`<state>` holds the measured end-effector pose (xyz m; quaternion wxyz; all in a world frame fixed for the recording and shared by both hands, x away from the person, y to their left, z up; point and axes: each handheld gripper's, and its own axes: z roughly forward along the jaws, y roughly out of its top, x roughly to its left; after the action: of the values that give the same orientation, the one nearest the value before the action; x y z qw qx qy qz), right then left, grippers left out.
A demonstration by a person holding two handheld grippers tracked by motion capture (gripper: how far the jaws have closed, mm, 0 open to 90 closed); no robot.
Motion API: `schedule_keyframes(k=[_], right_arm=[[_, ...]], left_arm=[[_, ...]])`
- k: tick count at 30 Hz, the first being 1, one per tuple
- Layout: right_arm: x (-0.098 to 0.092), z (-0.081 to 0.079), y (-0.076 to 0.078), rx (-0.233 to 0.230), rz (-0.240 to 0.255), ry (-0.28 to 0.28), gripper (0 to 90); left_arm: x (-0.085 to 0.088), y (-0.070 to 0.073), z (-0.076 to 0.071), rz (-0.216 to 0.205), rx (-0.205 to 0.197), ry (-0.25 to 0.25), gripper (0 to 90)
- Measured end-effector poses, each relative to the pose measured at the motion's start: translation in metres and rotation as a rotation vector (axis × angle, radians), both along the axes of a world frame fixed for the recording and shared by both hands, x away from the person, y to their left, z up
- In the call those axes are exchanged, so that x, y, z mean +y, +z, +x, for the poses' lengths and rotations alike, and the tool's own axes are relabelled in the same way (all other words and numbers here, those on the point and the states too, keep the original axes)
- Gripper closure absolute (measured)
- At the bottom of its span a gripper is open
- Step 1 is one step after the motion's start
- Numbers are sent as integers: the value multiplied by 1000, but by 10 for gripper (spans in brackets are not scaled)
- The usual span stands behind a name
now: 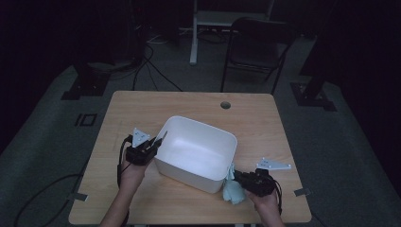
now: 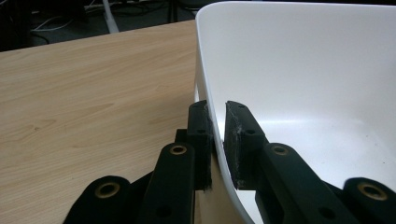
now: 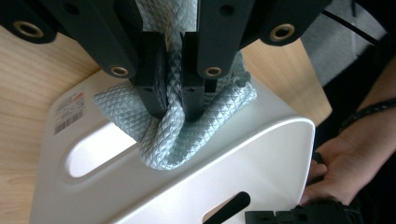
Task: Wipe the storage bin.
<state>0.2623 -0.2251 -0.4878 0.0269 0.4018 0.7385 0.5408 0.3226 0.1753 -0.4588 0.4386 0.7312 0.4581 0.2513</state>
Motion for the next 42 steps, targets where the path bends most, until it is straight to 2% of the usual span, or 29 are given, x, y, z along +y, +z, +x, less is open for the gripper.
schedule_keyframes(k=[4, 8, 10, 12, 14, 17, 19, 23, 26, 29, 32, 35, 39, 42], right_arm=[[-4, 2, 8, -28, 30, -16, 826], [-3, 4, 6, -24, 39, -26, 827], [-1, 5, 0, -4, 19, -36, 827], [-3, 6, -4, 10, 29, -33, 826], [-3, 7, 0, 1, 7, -31, 826], [-6, 10, 10, -28, 29, -49, 825], [-6, 12, 13, -34, 27, -54, 826], [-4, 13, 8, -30, 21, -62, 828], [-5, 15, 4, -10, 10, -57, 828], [-7, 18, 9, -20, 10, -62, 827], [-11, 21, 16, -36, 25, -80, 828], [-9, 25, 13, -34, 29, -89, 829], [-8, 27, 7, -18, 0, -92, 828], [-11, 30, 7, -9, 2, -89, 827]], left_arm=[[0, 0, 0, 7, 0, -6, 808], [-2, 0, -1, 1, -3, 1, 807], [-1, 0, 0, 1, -3, 0, 806], [-1, 0, 0, 4, -2, 0, 806], [-1, 0, 0, 2, -1, -2, 806], [-1, 0, 0, 4, 0, -6, 806], [-1, 0, 0, 3, 1, -6, 806], [-3, 0, 0, 6, -2, -2, 807], [-2, 0, 0, 7, -1, 1, 808], [-2, 1, 0, 18, -2, -2, 807], [-3, 0, 0, 11, 2, -8, 808], [-4, 1, 0, 20, 0, -4, 807], [-4, 1, 0, 18, -1, 0, 807], [-4, 1, 0, 20, -1, -4, 806]])
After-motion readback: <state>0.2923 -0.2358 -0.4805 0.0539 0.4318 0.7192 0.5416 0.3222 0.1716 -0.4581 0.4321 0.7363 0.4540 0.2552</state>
